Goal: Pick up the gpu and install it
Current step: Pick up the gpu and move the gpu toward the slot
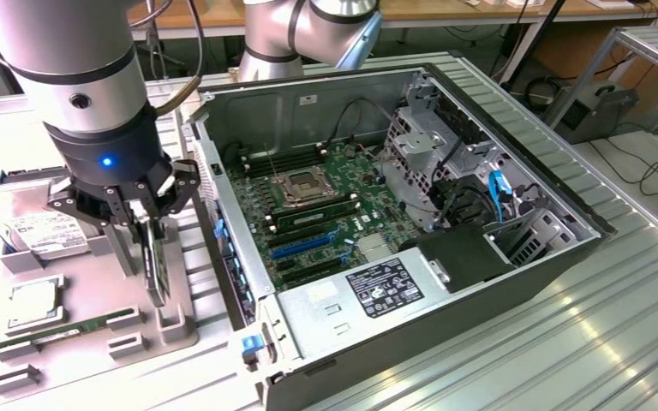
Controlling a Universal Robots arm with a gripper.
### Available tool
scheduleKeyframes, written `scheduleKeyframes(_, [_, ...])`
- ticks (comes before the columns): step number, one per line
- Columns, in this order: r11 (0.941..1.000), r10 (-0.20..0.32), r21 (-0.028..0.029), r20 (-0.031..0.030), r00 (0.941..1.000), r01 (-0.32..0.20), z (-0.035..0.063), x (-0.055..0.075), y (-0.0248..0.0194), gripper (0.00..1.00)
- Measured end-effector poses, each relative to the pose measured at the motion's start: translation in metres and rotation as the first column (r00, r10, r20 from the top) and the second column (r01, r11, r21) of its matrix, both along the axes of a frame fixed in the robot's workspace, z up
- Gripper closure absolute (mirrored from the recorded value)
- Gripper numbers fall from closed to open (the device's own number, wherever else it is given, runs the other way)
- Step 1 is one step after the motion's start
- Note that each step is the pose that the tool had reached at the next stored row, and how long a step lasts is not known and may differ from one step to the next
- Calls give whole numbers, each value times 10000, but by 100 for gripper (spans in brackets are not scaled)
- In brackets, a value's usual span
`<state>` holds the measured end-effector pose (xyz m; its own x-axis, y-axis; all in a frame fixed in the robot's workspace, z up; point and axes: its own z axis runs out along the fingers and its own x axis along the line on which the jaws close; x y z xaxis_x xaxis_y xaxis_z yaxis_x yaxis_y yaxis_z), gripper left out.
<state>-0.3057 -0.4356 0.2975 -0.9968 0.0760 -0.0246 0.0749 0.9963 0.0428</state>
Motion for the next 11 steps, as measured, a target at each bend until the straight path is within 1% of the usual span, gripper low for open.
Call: scheduleKeyframes(11, [10000, 0, 0, -1, 10000, 0, 74, 0, 0, 73])
